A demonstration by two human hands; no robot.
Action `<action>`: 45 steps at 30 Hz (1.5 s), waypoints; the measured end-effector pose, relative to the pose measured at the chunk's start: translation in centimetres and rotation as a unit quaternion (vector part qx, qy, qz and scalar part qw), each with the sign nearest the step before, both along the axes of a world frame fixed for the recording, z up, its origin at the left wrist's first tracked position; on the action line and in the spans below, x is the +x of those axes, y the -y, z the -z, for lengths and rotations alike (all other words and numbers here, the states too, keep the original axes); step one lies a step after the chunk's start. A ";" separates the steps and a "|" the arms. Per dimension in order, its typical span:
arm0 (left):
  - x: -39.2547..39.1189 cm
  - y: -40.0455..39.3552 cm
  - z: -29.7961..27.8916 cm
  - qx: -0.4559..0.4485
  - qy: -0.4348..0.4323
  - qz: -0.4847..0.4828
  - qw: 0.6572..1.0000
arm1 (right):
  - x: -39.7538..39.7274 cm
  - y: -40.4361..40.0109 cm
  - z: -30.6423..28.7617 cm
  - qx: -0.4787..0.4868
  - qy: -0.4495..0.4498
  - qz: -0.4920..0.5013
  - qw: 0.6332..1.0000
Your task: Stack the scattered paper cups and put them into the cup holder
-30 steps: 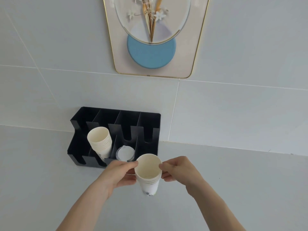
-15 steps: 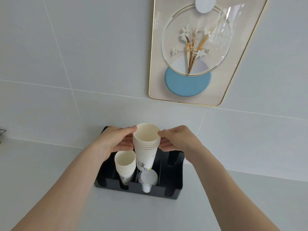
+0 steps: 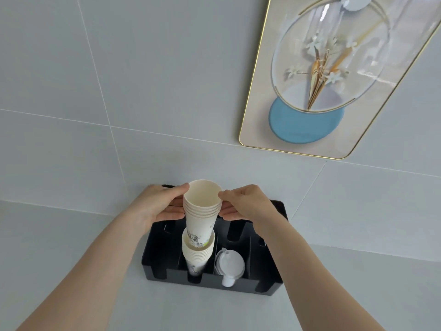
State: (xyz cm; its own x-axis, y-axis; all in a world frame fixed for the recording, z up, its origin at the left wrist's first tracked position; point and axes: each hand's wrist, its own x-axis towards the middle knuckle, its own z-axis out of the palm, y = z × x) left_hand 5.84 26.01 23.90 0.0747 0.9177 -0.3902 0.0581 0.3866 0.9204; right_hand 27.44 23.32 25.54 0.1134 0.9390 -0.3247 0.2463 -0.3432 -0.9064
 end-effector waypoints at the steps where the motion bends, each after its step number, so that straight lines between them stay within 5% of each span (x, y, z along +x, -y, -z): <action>1: -0.1 -0.2 0.8 -0.006 0.000 0.002 1.000 | -0.2 -0.1 0.7 -0.007 0.005 0.003 1.000; 16: -0.5 -0.4 8.9 -0.053 -0.046 0.015 0.997 | -1.5 -0.2 9.3 -0.084 0.091 0.022 0.992; 38: -0.2 0.0 10.1 -0.013 -0.108 0.016 0.994 | -2.5 0.8 10.1 -0.052 0.140 0.025 0.988; 45: -0.2 1.0 9.3 0.027 -0.171 0.068 0.983 | -1.4 1.7 9.8 -0.006 0.220 -0.022 0.975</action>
State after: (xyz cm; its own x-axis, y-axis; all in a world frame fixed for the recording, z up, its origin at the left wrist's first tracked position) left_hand 5.60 24.99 14.64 0.0718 0.9285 -0.3644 0.4148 0.3045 0.8575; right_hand 26.00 21.64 15.76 0.2050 0.9424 -0.2643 0.6253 -0.3338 -0.7054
